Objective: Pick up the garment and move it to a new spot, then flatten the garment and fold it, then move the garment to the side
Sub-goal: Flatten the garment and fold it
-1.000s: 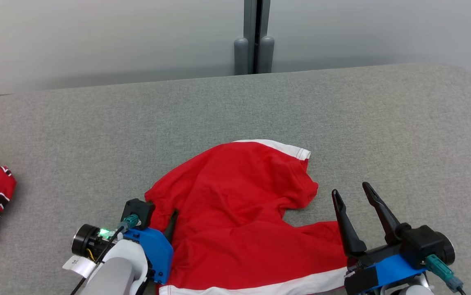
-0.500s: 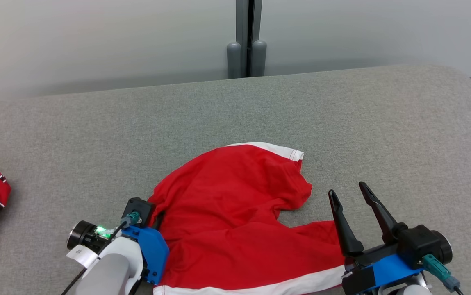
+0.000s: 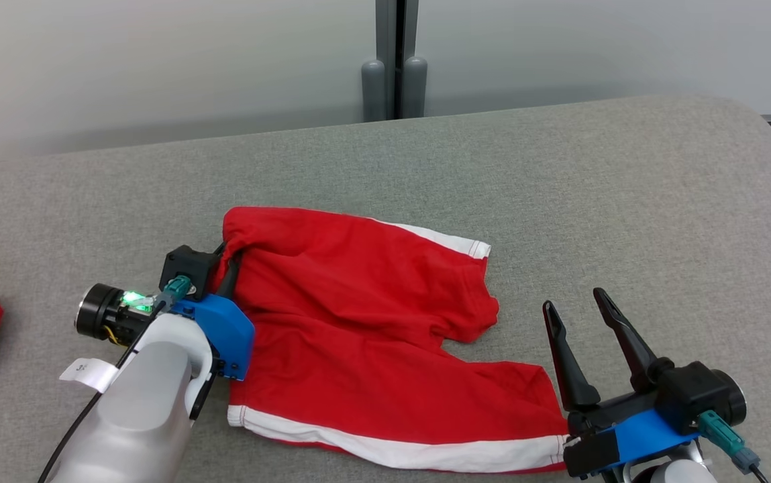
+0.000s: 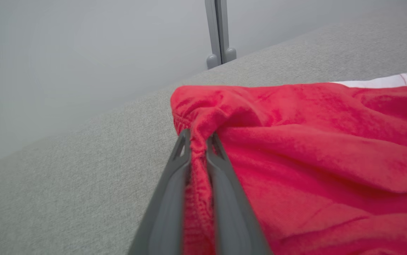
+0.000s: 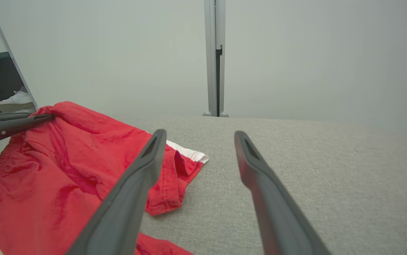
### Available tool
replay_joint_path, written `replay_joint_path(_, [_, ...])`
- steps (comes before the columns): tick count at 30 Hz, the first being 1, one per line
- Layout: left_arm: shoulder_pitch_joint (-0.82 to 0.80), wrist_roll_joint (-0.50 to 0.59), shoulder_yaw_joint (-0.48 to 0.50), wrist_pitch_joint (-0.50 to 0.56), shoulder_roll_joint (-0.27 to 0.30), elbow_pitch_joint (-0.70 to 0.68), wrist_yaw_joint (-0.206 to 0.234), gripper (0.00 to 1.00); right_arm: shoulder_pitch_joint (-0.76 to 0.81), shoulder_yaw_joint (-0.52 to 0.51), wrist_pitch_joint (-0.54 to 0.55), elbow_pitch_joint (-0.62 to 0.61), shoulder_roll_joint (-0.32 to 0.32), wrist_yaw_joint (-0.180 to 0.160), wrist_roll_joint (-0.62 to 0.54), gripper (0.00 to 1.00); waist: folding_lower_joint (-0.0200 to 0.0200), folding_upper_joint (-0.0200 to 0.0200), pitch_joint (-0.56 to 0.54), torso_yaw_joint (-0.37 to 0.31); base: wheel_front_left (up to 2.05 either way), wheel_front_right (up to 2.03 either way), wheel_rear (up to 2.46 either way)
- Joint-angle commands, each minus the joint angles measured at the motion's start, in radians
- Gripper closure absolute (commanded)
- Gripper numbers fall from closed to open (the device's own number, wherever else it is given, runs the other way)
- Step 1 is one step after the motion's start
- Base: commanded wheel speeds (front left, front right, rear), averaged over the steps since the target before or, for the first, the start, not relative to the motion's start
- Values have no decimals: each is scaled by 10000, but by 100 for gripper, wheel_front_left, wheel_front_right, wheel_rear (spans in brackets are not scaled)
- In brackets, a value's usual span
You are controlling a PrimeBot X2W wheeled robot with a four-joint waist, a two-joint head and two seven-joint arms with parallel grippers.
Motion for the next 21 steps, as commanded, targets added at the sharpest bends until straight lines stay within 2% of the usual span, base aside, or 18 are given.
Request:
replay_joint_path(1, [-112, -12, 45, -102, 18, 22, 74, 0, -41, -1, -37, -4, -10, 5, 0, 0, 0, -1, 3, -33, 0, 0, 0])
replay_joint_path(4, [129, -101, 199, -156, 33, -126, 162, 0, 48, -60, -37, 28, -12, 5, 88, 0, 0, -1, -32, -35, 0, 0, 0])
replay_joint_path(6, [352, -268, 535, -169, 92, -687, 301, 0, 110, -115, -37, 47, -12, 5, 101, 0, 0, -1, -93, 1, 0, 0, 0])
replay_joint_path(12, [1877, -180, 1772, -169, 368, -3457, 881, 0, 225, -484, -37, 33, -12, 5, 155, 0, 0, -1, -362, 285, 0, 0, 0])
replay_joint_path(16, [3190, 192, 2560, -168, 384, -5224, 1062, 0, 284, -599, -37, 31, -12, 5, 181, 0, 0, -1, -613, 493, 0, 0, 0])
replay_joint_path(21, [4483, 794, 3233, -171, 305, -6757, 1171, 0, 401, -785, -35, 62, -12, 5, 125, 0, 0, -1, -892, 789, 0, 0, 0])
